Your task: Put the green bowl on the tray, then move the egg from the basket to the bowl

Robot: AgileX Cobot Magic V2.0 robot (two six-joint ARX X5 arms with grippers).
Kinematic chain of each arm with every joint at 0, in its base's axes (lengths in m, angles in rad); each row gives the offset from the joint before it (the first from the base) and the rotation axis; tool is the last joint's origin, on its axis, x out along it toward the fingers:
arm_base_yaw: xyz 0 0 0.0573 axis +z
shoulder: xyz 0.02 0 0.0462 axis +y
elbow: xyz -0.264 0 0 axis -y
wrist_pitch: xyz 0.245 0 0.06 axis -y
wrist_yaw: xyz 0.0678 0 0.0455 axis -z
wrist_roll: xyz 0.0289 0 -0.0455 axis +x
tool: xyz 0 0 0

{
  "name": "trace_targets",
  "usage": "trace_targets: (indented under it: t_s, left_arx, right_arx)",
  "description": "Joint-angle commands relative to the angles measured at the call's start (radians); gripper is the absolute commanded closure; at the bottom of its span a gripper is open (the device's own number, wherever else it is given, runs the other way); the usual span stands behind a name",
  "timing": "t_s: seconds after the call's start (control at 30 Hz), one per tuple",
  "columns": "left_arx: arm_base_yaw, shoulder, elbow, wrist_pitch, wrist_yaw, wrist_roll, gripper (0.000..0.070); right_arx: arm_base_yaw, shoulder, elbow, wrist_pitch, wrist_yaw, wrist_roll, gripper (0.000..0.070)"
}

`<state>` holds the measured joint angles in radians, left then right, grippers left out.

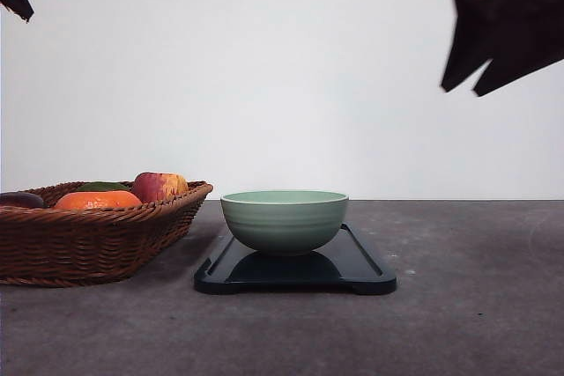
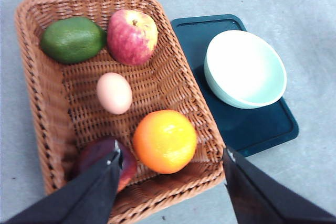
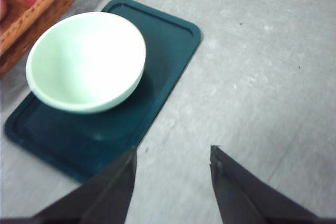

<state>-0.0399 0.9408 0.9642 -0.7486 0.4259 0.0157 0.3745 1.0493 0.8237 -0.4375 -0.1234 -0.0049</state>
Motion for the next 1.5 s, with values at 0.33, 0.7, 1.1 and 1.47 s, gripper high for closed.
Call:
trace_targets:
  t_s: [0.33, 0.7, 1.1, 1.47]
  left_arx:
    - [-0.135, 0.216, 0.175, -0.017, -0.121, -0.108, 0.0310]
    - [-0.209, 0.589, 0.456, -0.143, -0.391, -0.118, 0.0309]
    - [-0.210, 0.849, 0.517, -0.102, -0.416, -0.122, 0.0263]
    - [-0.209, 0.965, 0.517, -0.061, -0.434, -0.140, 0.0227]
  right_arx:
    - [0.002, -0.099, -0.056, -0.059, 0.001, -0.015, 0.0427]
    - [0.002, -0.098, -0.056, -0.057, 0.001, -0.014, 0.0427]
    - [0.002, -0.098, -0.056, -0.057, 0.001, -0.014, 0.0427]
    - [0.002, -0.098, -0.056, -0.057, 0.001, -0.014, 0.0427]
